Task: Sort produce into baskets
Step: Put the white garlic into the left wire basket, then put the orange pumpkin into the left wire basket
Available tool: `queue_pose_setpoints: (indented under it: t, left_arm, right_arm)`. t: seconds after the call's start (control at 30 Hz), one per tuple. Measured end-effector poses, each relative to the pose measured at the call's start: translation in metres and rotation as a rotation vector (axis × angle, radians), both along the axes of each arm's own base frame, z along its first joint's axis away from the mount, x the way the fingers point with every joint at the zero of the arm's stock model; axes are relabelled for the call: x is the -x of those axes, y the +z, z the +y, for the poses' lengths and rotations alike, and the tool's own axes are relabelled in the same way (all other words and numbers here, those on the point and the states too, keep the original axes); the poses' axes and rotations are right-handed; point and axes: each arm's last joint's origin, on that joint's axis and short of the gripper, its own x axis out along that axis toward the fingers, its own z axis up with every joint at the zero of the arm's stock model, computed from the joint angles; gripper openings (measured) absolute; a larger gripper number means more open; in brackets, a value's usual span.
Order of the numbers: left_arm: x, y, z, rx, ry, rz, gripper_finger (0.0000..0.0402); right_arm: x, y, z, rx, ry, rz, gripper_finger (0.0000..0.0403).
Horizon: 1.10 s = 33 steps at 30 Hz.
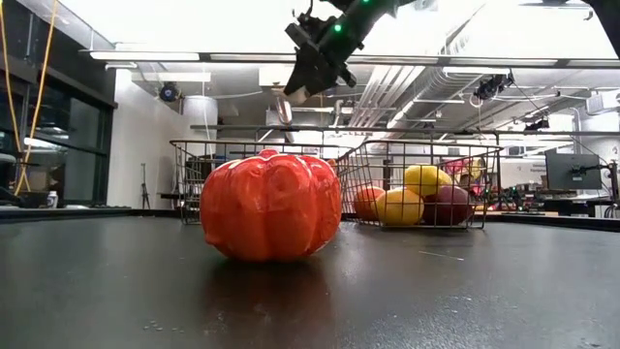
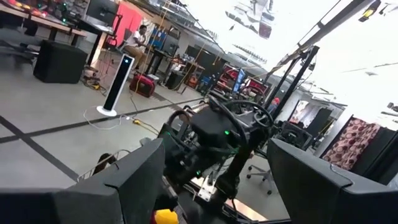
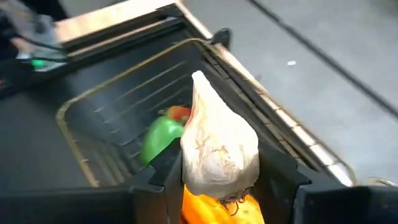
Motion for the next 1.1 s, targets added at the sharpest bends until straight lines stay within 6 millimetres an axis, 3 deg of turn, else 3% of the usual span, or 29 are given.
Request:
queue_pose_setpoints:
  t: [0.2, 0.3, 0.47, 0.53, 0.73, 1.1]
  left_arm:
    - [0.000, 0.000, 0.000, 0.000, 0.001, 0.002, 0.0272]
    - [-0.001, -0.001, 0.000, 0.002, 0.001, 0.006, 0.0272]
    - [-0.002, -0.001, 0.001, -0.004, 0.002, 0.011, 0.0272]
    - [-0.001, -0.001, 0.001, -0.006, 0.002, 0.011, 0.0272]
    - [-0.004, -0.001, 0.002, -0.003, 0.003, 0.017, 0.0272]
    - [-0.020, -0.007, 0.010, 0.079, 0.011, 0.044, 0.0272]
  right_arm:
    - [0.004, 0.000, -0.016, -0.102, 0.005, -0.045, 0.0167]
    - [0.005, 0.000, -0.018, -0.110, -0.001, -0.051, 0.0225]
    - [0.004, 0.001, -0.018, -0.092, 0.021, -0.055, 0.0356]
    - [0.004, 0.001, -0.017, -0.076, 0.036, -0.049, 0.0387]
    - [0.010, 0.006, -0.018, -0.109, 0.016, -0.052, 0.0339]
    - [0.060, 0.063, -0.007, -0.032, 0.046, -0.084, 0.0323]
